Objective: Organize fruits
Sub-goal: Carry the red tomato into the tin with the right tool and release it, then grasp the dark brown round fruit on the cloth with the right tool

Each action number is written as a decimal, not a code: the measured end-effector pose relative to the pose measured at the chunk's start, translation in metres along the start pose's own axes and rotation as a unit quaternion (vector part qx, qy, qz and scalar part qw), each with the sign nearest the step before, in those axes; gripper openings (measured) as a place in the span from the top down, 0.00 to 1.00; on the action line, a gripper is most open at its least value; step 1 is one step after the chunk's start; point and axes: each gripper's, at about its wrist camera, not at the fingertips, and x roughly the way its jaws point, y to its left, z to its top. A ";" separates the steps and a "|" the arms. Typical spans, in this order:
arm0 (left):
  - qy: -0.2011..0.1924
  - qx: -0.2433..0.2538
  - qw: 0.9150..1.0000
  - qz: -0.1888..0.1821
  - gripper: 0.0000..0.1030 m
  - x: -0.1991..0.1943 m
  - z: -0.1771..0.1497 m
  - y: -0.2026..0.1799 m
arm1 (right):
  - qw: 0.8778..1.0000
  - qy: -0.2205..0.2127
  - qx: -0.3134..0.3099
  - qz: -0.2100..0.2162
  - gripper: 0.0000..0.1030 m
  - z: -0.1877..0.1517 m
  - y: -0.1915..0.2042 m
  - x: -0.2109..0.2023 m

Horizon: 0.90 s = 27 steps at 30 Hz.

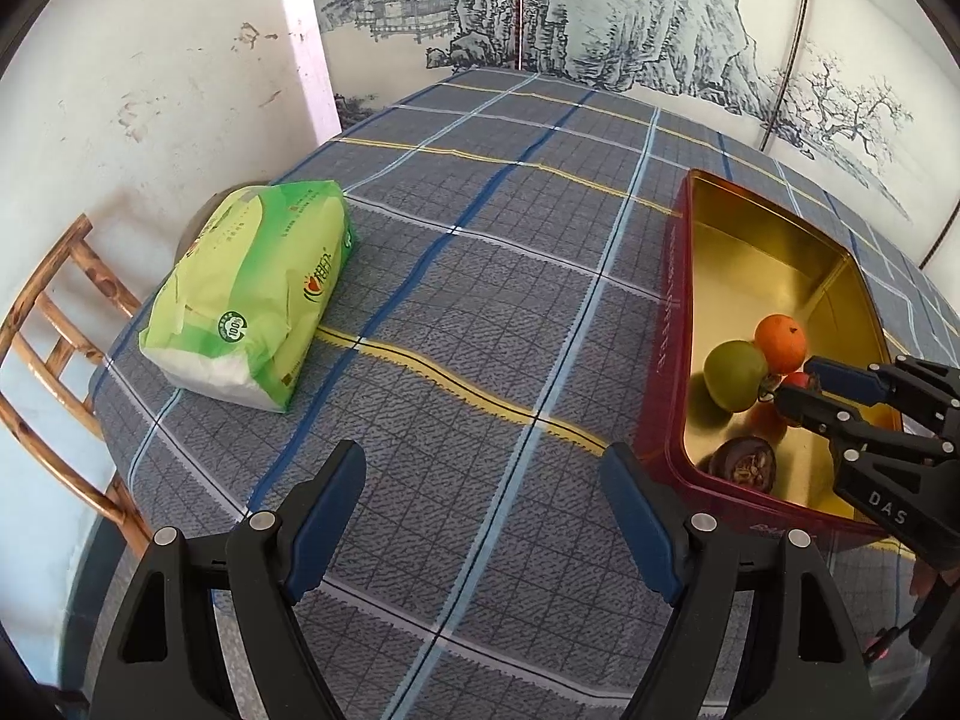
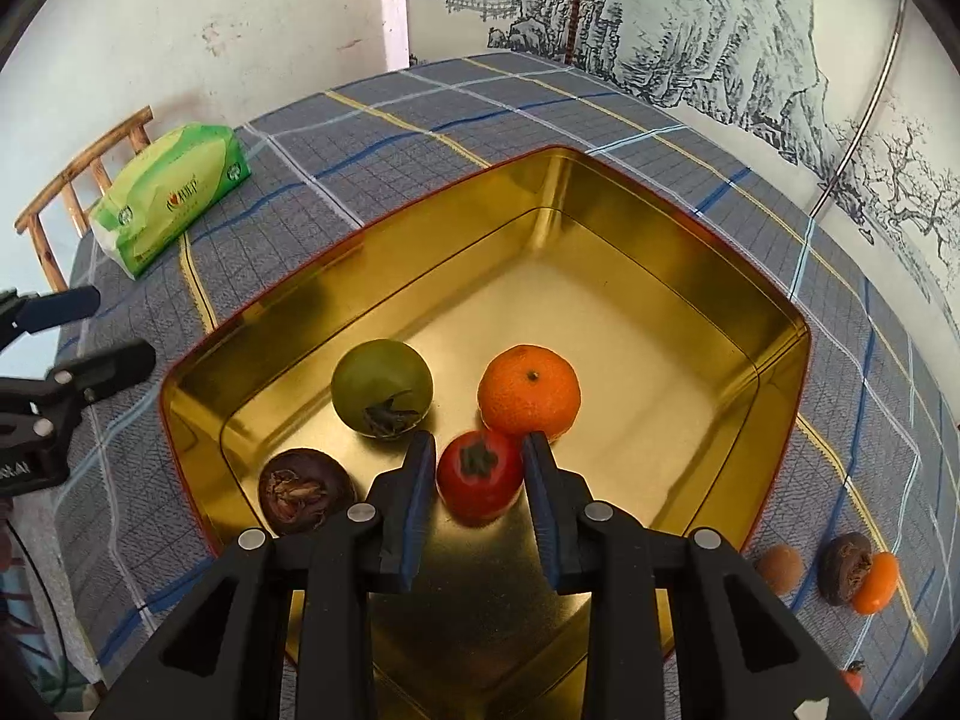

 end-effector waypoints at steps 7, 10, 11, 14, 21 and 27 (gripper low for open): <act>-0.001 0.001 1.000 -0.001 0.21 -0.003 -0.001 -0.003 | 1.000 -0.022 0.012 0.001 0.66 -0.002 -0.003 -0.019; -0.006 0.002 1.000 -0.003 0.21 -0.009 -0.004 -0.006 | 0.999 -0.039 0.030 0.005 0.66 -0.009 -0.008 -0.038; -0.007 0.003 1.000 -0.003 0.21 -0.011 -0.005 -0.007 | 0.998 -0.047 0.040 0.009 0.65 -0.014 -0.012 -0.047; -0.008 0.007 1.000 -0.004 0.21 -0.014 -0.008 -0.011 | 0.997 -0.060 0.056 0.005 0.62 -0.031 -0.019 -0.065; -0.011 0.024 0.999 -0.024 0.21 -0.022 -0.013 -0.027 | 0.993 -0.057 0.090 -0.050 0.62 -0.096 -0.058 -0.107; -0.022 0.057 0.997 -0.046 0.21 -0.035 -0.016 -0.054 | 0.983 -0.039 0.151 -0.101 0.62 -0.155 -0.106 -0.131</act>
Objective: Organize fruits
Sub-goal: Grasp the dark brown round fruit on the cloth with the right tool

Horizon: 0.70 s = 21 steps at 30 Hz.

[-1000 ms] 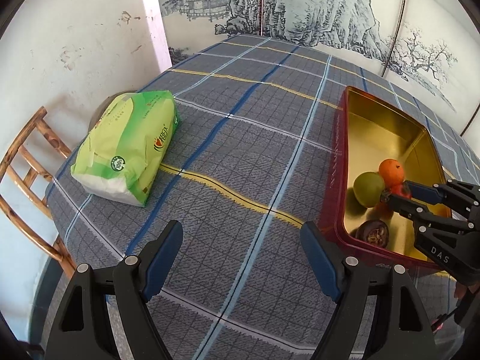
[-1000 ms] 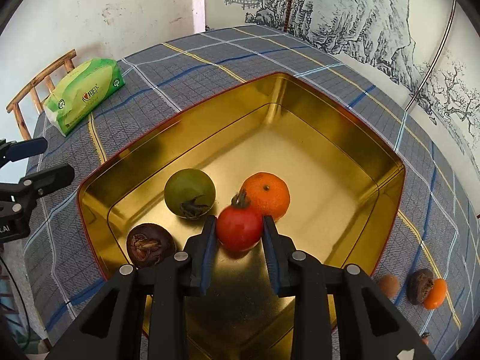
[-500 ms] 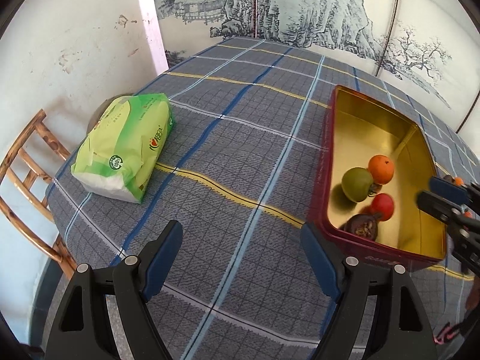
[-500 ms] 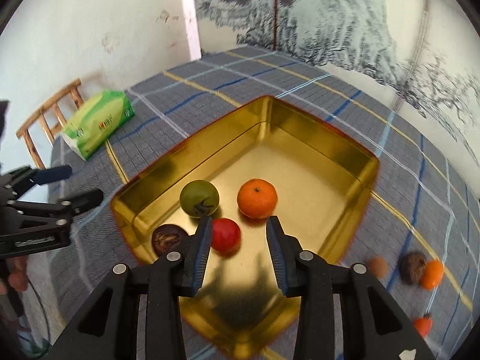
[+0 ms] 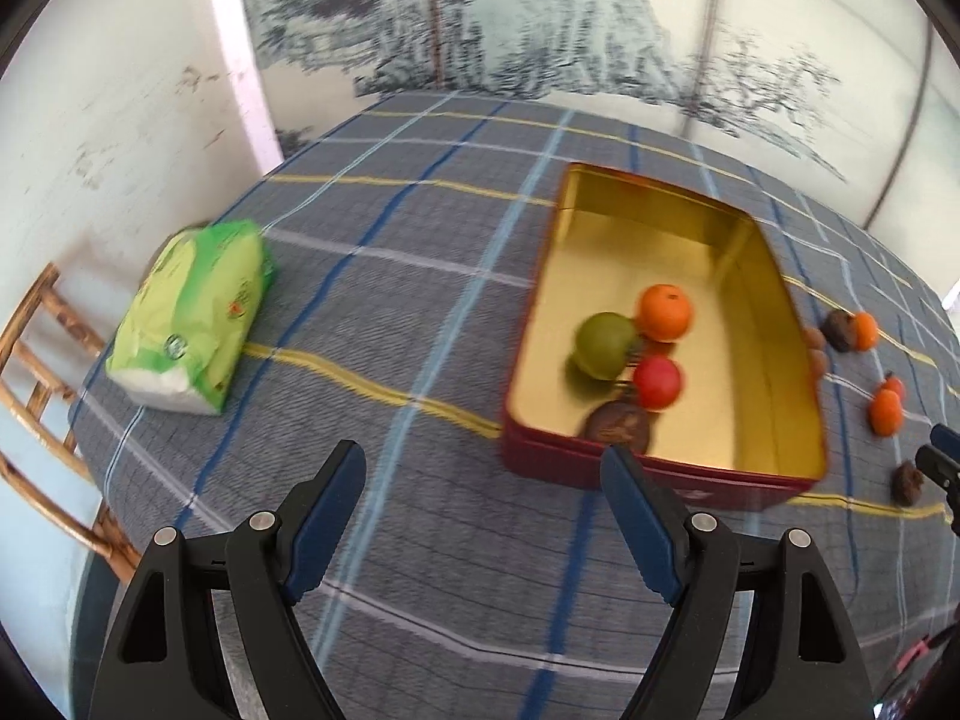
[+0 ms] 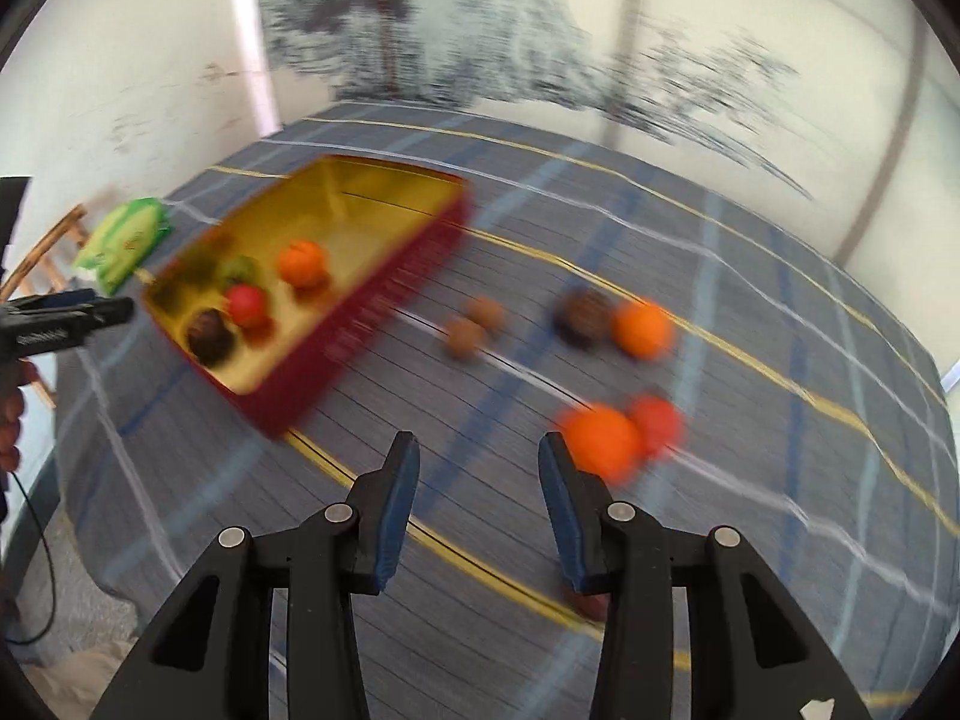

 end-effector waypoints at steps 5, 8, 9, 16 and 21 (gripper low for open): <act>-0.005 0.030 0.999 -0.019 0.21 -0.004 0.001 -0.030 | 0.999 0.016 0.035 -0.025 0.62 -0.031 -0.037 0.001; -0.001 0.043 0.999 -0.028 0.21 -0.005 0.000 -0.048 | 0.998 0.024 0.053 -0.011 0.62 -0.045 -0.049 0.007; -0.002 0.050 0.998 -0.031 0.21 -0.006 -0.001 -0.055 | 0.998 0.025 0.057 -0.007 0.62 -0.048 -0.051 0.008; -0.004 0.096 0.994 -0.052 0.21 -0.014 -0.003 -0.103 | 0.998 0.021 0.055 0.015 0.60 -0.054 -0.049 0.017; -0.001 0.129 0.989 -0.070 0.21 -0.015 -0.005 -0.137 | 0.998 0.022 0.055 0.020 0.60 -0.054 -0.046 0.026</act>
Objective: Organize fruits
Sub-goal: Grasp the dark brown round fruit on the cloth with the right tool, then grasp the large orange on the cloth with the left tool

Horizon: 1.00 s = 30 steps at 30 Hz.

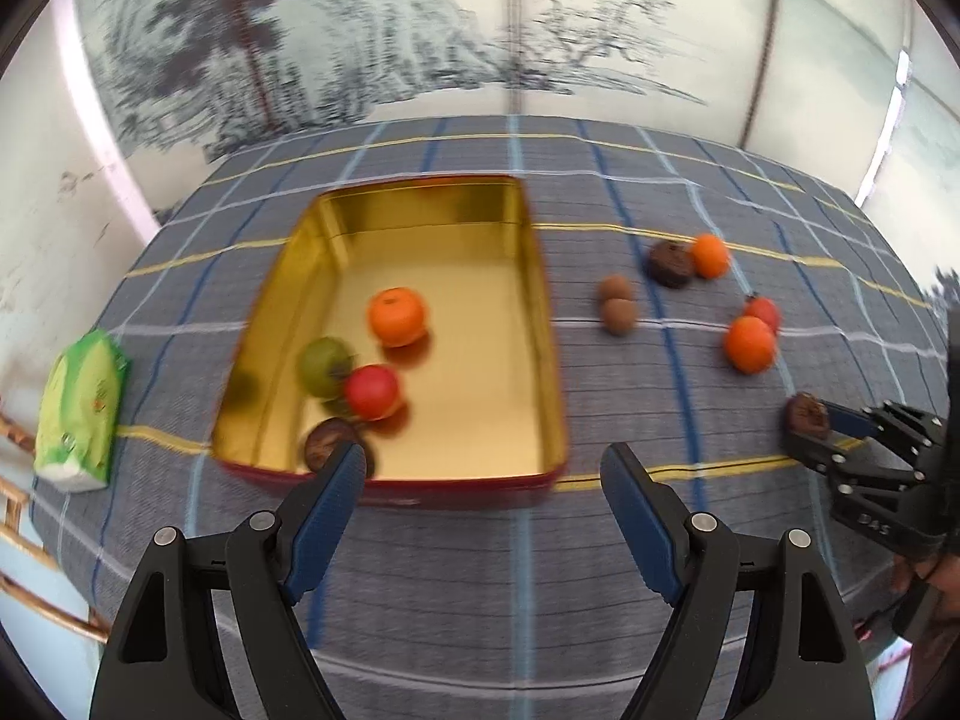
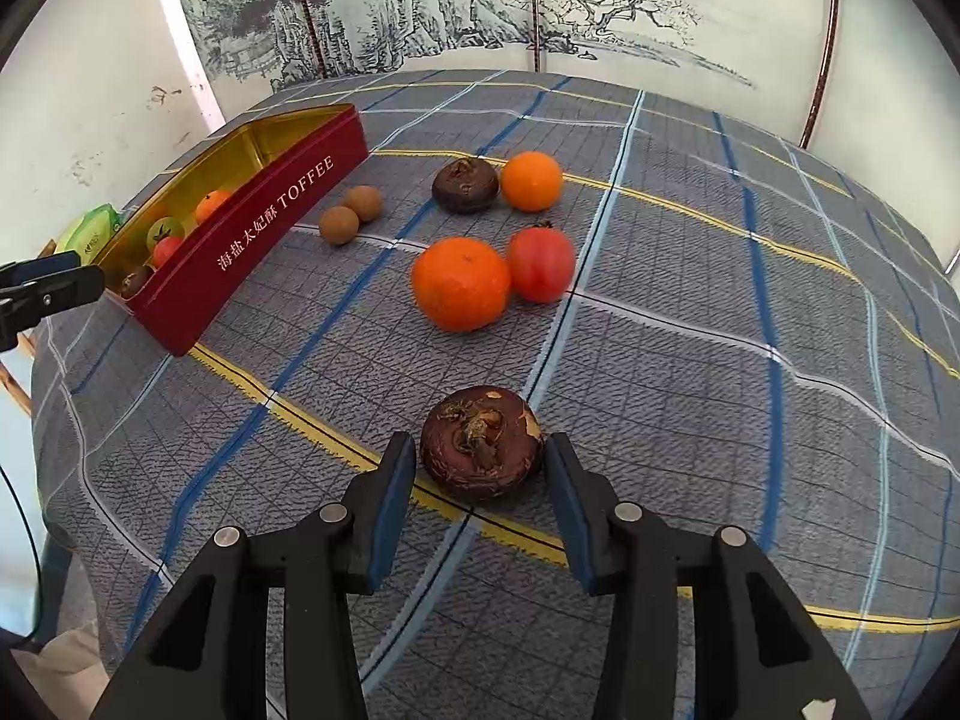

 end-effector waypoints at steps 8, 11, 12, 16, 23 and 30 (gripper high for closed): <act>0.006 0.043 0.998 -0.038 0.21 0.010 0.013 -0.049 | 1.000 -0.005 -0.003 -0.026 0.63 0.005 -0.013 0.000; -0.005 0.061 0.997 -0.051 0.21 0.010 0.019 -0.067 | 0.999 -0.012 0.021 -0.044 0.63 0.012 -0.039 0.000; -0.007 0.067 0.996 -0.057 0.21 0.012 0.021 -0.073 | 0.998 -0.014 0.028 -0.049 0.62 0.015 -0.047 0.001; -0.002 0.075 0.994 -0.085 0.21 0.024 0.029 -0.094 | 0.996 -0.024 0.049 -0.077 0.63 0.031 -0.081 0.006; 0.015 0.080 0.990 -0.111 0.23 0.055 0.041 -0.127 | 0.992 -0.029 0.075 -0.093 0.62 0.035 -0.114 0.015; 0.040 0.073 0.990 -0.110 0.37 0.091 0.051 -0.149 | 0.992 -0.041 0.070 -0.096 0.62 0.028 -0.115 0.016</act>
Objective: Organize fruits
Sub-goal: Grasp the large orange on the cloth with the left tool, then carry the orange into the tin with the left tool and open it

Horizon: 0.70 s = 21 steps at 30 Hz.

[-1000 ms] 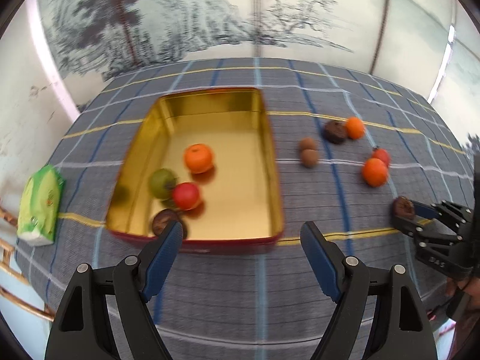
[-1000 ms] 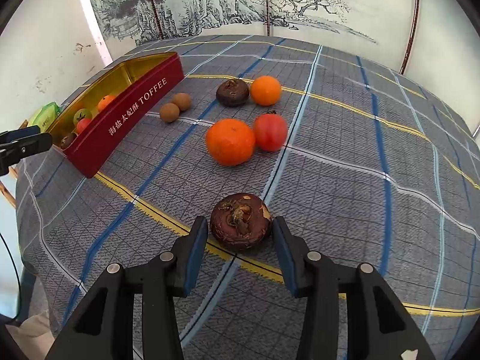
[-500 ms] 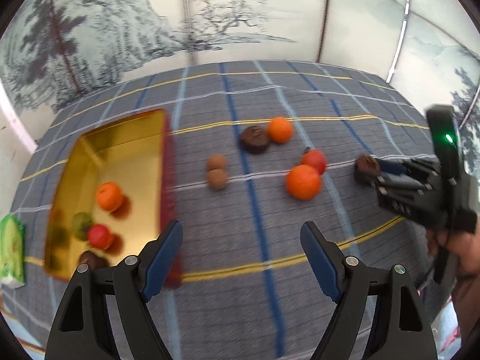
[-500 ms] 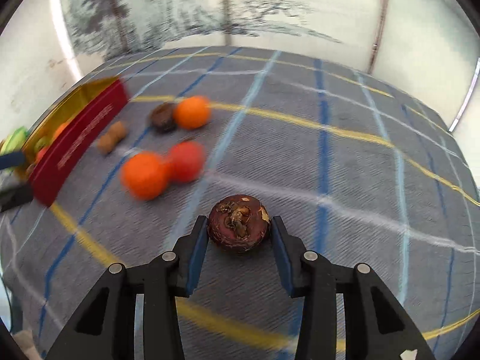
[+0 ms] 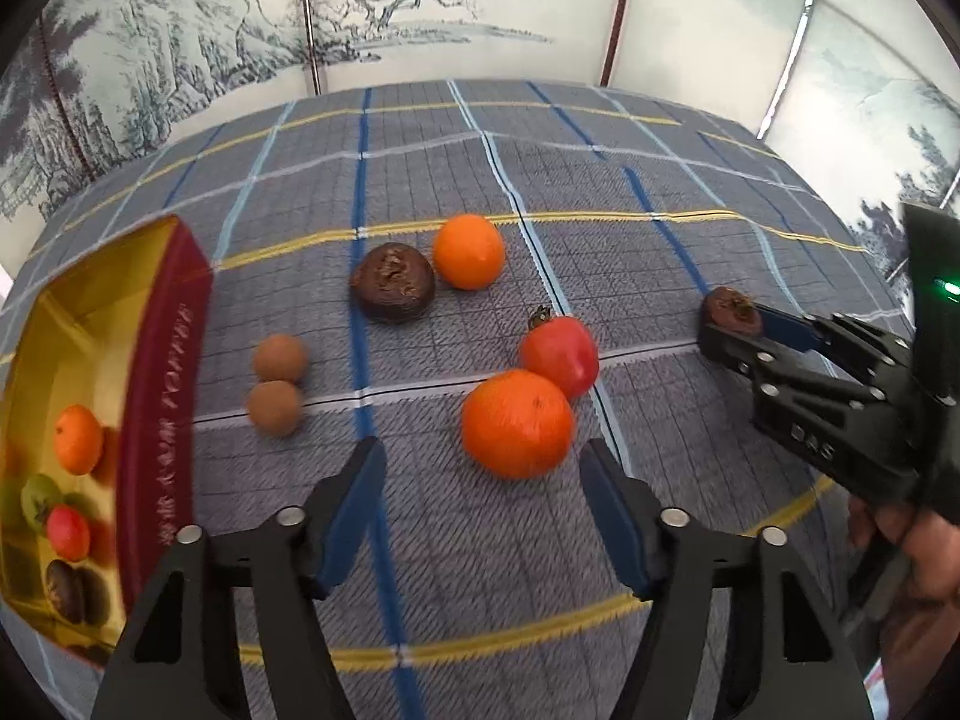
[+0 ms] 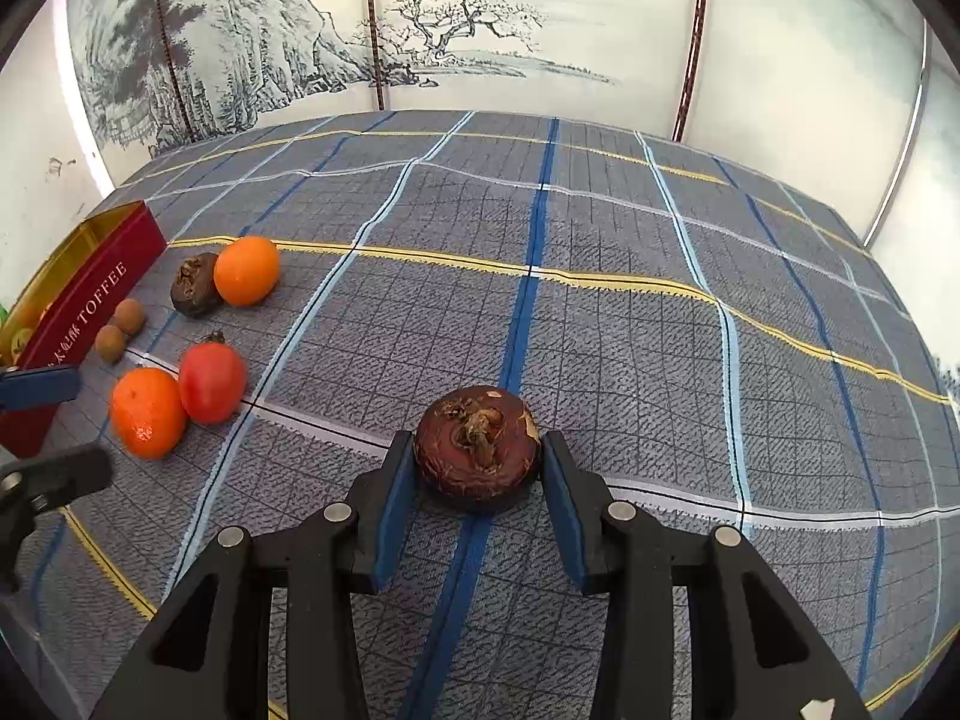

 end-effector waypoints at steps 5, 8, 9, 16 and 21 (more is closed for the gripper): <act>-0.002 -0.003 1.000 -0.005 0.44 0.011 0.007 -0.004 | 1.000 0.000 0.001 0.002 0.61 0.000 -0.001 0.000; 0.005 -0.007 1.000 -0.011 0.53 0.019 0.011 -0.005 | 1.000 0.001 0.002 0.005 0.60 0.001 -0.001 0.001; 0.009 -0.011 1.000 -0.015 0.55 0.022 0.012 -0.004 | 1.000 0.001 0.001 0.005 0.60 0.000 -0.001 0.001; 0.010 -0.016 1.000 -0.018 0.59 0.021 0.008 -0.005 | 1.000 0.000 0.001 0.005 0.60 0.000 0.000 0.001; 0.016 -0.020 0.999 -0.020 0.59 0.015 0.000 -0.001 | 1.000 0.000 0.001 0.004 0.60 0.000 0.000 0.000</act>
